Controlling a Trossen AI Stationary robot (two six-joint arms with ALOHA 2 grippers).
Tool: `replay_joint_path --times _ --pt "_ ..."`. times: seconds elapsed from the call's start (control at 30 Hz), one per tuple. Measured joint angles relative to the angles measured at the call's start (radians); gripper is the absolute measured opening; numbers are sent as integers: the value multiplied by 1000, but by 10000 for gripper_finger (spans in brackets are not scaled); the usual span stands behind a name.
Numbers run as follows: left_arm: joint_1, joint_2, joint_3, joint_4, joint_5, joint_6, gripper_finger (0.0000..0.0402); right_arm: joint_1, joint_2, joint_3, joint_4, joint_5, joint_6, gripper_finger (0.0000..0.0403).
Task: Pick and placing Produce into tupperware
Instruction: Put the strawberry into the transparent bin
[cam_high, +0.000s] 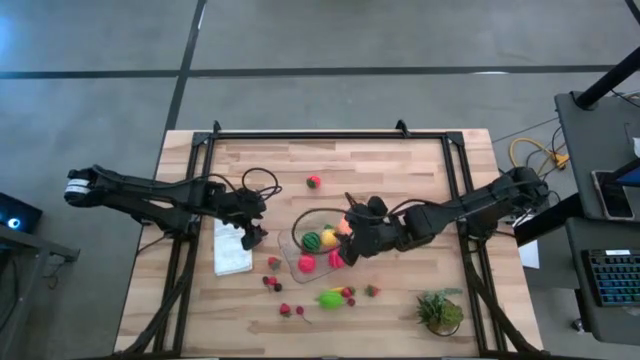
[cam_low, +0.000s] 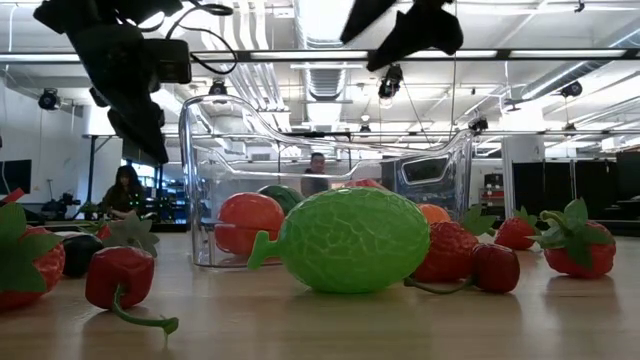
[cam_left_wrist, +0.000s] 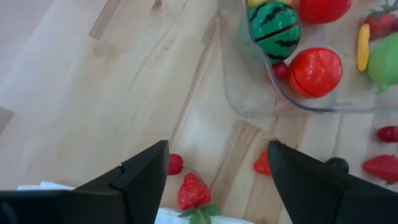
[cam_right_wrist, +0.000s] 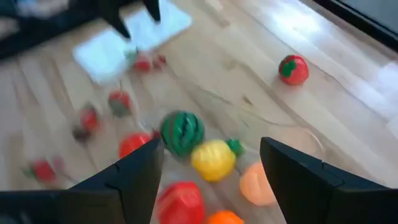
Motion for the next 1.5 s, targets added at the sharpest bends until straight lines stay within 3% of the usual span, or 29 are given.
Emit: replay_joint_path --times 0.13,0.43,0.67,0.8,1.03,1.27,1.5 --pt "0 0 -10 -1 -2 37 258 -1 0 22 1 35 176 251" --pt "-1 -5 -35 3 18 32 258 -1 0 48 -2 43 235 235" --pt "0 10 -51 113 -10 -73 258 -36 5 44 -377 -202 326 232" --pt "0 39 -55 221 -15 -104 258 -29 8 24 -495 -227 308 237" --pt "1 80 -52 254 2 -131 258 -32 0 -24 -497 -230 140 235" --pt "12 118 -52 241 0 -518 258 -41 -4 -99 -502 -244 114 233" --pt "4 92 5 251 6 -546 258 -40 -19 -150 -501 -228 100 233"
